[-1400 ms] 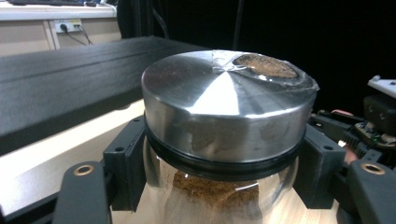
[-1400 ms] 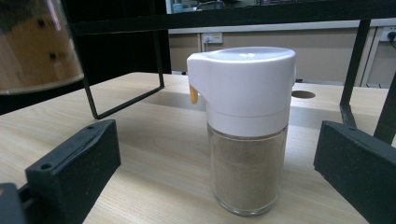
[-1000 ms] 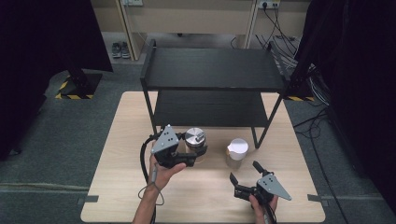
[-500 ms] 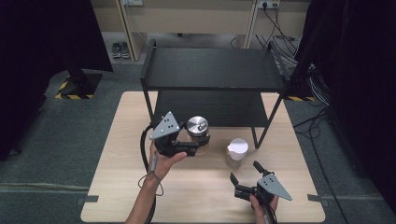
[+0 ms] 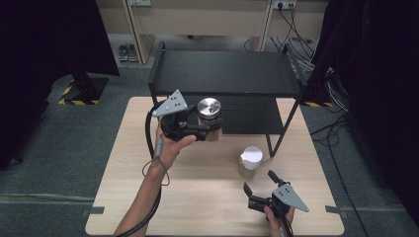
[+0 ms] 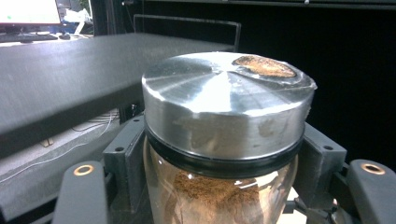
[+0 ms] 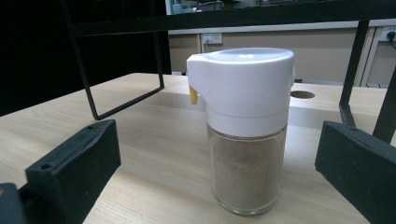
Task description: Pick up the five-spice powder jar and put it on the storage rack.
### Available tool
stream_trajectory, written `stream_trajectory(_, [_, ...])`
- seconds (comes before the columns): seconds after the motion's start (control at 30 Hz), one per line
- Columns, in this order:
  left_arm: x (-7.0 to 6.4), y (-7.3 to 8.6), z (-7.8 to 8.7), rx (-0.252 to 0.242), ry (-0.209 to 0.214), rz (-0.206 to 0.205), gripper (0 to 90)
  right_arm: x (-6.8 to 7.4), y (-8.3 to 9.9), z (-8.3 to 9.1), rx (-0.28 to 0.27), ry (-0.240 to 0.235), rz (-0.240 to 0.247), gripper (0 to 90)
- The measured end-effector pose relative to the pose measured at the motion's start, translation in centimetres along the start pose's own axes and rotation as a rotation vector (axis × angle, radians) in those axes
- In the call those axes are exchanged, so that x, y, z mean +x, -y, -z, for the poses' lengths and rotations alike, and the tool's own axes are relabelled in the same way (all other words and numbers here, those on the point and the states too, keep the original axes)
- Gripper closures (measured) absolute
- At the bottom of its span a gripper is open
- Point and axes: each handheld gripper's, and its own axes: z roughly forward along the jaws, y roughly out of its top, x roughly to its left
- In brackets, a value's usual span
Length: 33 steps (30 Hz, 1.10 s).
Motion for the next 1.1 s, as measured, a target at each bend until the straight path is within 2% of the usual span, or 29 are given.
stream_trajectory(0.1, [0.4,-0.9,-0.1,0.001,-0.001,-0.005,31.0,0.0,0.0,0.0,0.000,-0.001,-0.001,0.4])
stream_trajectory(0.23, [1.5,-2.3,-0.4,0.015,0.018,0.007,31.0,0.0,0.0,0.0,-0.002,0.001,-0.002,0.4])
stream_trajectory(0.3, [1.8,-2.7,-0.5,0.014,0.028,0.004,31.0,-0.1,0.0,0.0,-0.004,0.001,-0.005,0.4])
stream_trajectory(0.37, [2.4,-3.0,-0.4,0.004,0.043,0.019,31.0,-0.1,0.0,0.0,-0.002,0.003,-0.005,0.4])
stream_trajectory(0.4, [2.7,-3.1,-0.4,-0.012,0.043,-0.001,31.0,-0.1,0.0,0.0,-0.001,0.002,-0.006,0.4])
stream_trajectory(0.47, [2.9,-3.6,-0.4,-0.011,0.043,0.019,31.0,-0.1,0.0,0.0,-0.001,0.002,-0.004,0.4])
stream_trajectory(0.57, [2.9,-4.7,-0.3,0.001,0.034,0.012,31.0,0.0,0.0,0.0,0.000,0.000,-0.001,0.4])
stream_trajectory(0.67, [3.2,-5.4,-0.2,-0.003,0.050,0.020,31.0,0.0,0.0,-0.1,0.002,0.001,-0.001,0.4])
stream_trajectory(0.8, [2.8,-6.9,-0.2,0.006,0.023,-0.004,31.0,-0.1,0.0,-0.1,0.001,0.002,0.000,0.4])
stream_trajectory(0.93, [2.7,-7.8,-0.4,-0.004,0.009,-0.004,31.0,-0.1,0.0,0.0,0.000,0.002,-0.001,0.4])
stream_trajectory(1.03, [2.8,-8.3,-0.7,-0.010,-0.023,-0.002,31.0,-0.1,0.0,-0.1,0.001,0.003,0.001,0.4])
stream_trajectory(1.1, [2.8,-8.5,-1.0,-0.007,-0.048,0.017,31.0,0.0,0.0,-0.1,0.001,0.002,0.002,0.4])
